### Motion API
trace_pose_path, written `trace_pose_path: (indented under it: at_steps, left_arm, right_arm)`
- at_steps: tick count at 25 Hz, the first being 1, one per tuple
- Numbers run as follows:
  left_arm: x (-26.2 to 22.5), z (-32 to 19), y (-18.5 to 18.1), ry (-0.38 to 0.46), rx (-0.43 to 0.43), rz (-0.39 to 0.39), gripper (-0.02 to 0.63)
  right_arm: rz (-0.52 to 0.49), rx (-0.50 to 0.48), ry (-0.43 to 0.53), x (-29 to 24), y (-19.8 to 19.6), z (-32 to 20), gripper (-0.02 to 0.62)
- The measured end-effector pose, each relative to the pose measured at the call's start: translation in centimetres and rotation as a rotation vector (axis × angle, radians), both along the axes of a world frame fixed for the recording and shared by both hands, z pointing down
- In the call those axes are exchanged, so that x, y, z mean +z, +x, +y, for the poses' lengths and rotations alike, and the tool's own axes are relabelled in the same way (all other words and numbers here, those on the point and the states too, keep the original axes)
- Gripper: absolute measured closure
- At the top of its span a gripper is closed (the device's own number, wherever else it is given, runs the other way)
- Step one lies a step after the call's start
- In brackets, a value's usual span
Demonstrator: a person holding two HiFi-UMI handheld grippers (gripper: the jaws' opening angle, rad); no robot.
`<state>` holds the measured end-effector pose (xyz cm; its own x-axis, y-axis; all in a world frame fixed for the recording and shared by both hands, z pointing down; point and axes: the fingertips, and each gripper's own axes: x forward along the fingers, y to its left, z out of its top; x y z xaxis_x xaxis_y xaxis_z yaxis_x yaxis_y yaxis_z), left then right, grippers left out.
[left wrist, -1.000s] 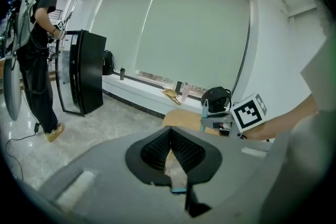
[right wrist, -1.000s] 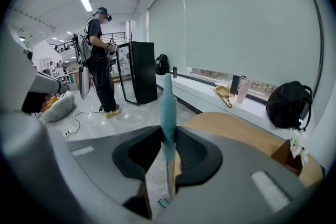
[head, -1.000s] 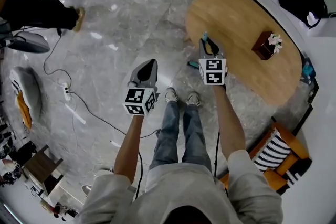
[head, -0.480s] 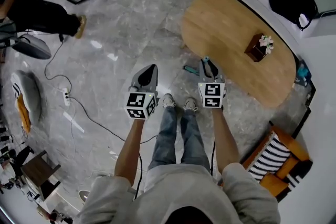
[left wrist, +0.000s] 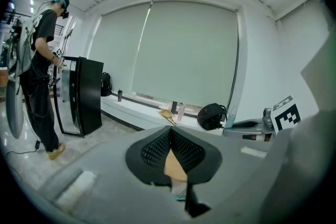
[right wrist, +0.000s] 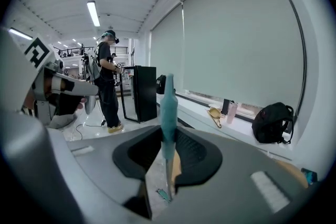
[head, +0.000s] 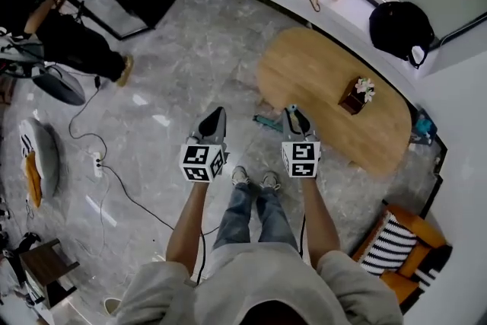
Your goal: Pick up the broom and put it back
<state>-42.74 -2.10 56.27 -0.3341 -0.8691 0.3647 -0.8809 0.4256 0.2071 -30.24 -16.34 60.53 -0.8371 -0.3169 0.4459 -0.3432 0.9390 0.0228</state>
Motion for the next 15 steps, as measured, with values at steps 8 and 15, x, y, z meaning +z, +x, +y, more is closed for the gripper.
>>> trace_pose_path:
  at_steps: [8, 15]
  left_arm:
    - [-6.8, -0.6, 0.0, 0.069, 0.038, -0.065, 0.607]
    - [-9.6, -4.4, 2.8, 0.119, 0.172, -0.077, 0.607]
  right_arm:
    - [-0.052, 0.001, 0.032, -6.9, 0.6, 1.8, 0.509]
    - [-0.071, 0.093, 0.051, -10.0, 3.8, 1.7, 0.509]
